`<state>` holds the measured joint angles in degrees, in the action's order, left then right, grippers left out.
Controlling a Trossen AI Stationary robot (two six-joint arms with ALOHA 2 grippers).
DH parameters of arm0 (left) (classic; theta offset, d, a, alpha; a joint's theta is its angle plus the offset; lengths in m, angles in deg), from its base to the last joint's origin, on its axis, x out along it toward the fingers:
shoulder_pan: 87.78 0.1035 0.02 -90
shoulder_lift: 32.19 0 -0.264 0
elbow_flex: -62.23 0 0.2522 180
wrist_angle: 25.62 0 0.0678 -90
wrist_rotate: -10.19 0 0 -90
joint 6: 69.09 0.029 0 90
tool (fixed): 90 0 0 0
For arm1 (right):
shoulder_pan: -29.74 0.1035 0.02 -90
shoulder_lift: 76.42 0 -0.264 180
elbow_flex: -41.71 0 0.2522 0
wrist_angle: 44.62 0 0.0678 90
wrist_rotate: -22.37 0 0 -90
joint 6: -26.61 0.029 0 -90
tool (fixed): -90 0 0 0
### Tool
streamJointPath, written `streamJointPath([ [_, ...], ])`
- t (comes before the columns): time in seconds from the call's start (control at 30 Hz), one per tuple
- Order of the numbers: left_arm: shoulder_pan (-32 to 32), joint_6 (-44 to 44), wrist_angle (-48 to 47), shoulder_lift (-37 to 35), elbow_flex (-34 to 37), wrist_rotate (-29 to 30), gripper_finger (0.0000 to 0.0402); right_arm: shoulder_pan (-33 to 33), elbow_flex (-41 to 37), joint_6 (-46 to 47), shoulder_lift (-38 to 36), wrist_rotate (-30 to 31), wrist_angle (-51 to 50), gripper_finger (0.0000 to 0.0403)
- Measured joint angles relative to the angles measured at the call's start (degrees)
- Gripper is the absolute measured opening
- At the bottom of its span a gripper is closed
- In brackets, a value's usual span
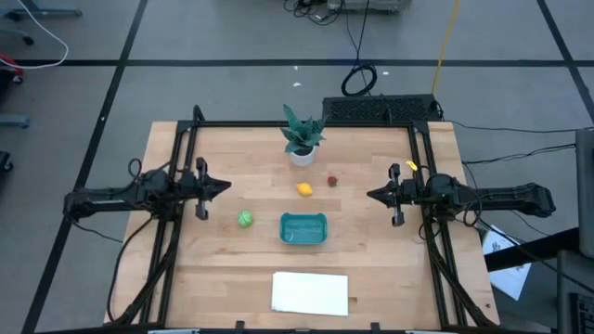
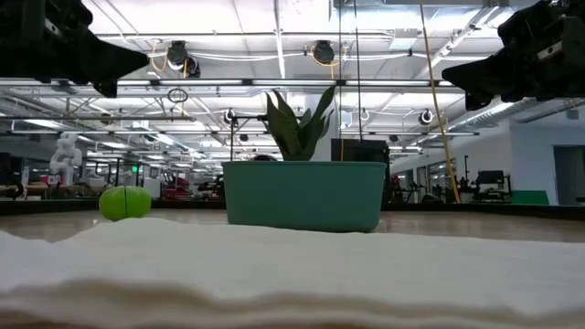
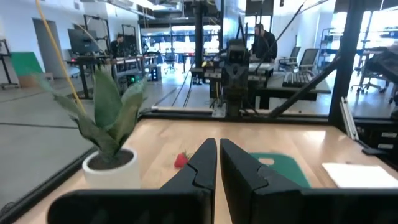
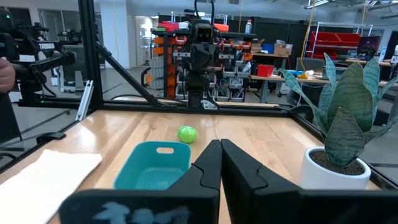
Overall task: Pick and placing Produce into tupperware
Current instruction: Put the green cabbage into the green bin
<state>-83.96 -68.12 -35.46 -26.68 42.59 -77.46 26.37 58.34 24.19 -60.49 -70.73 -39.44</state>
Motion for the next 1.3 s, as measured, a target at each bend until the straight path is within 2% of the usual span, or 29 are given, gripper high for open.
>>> streamJointPath([
  [0.27, 0.01, 0.64, -3.28, 5.98, -5.96, 3.96, 0.0026, 0.00, 0.00, 0.00, 0.01, 0.00, -0.48, 0.0000],
  [0.57, 0.01, 3.15, -3.82, 14.49, -12.46, 3.37, 0.0026, 0.00, 0.00, 0.00, 0.01, 0.00, -0.48, 0.0000],
  [0.83, 0.00, 3.51, -3.81, 20.13, -17.43, -0.31, 0.0026, 0.00, 0.00, 0.00, 0.01, 0.00, -0.46, 0.0000],
  [1.03, -0.22, 5.09, -7.81, 24.59, -23.17, -1.16, 0.0026, 0.00, 0.00, 0.00, 0.01, 0.00, -0.46, 0.0000],
  [1.3, -0.20, -1.30, -18.26, 31.79, -33.79, 5.37, 0.0026, 0.00, 0.00, 0.00, 0.01, 0.02, -0.46, 0.0000],
])
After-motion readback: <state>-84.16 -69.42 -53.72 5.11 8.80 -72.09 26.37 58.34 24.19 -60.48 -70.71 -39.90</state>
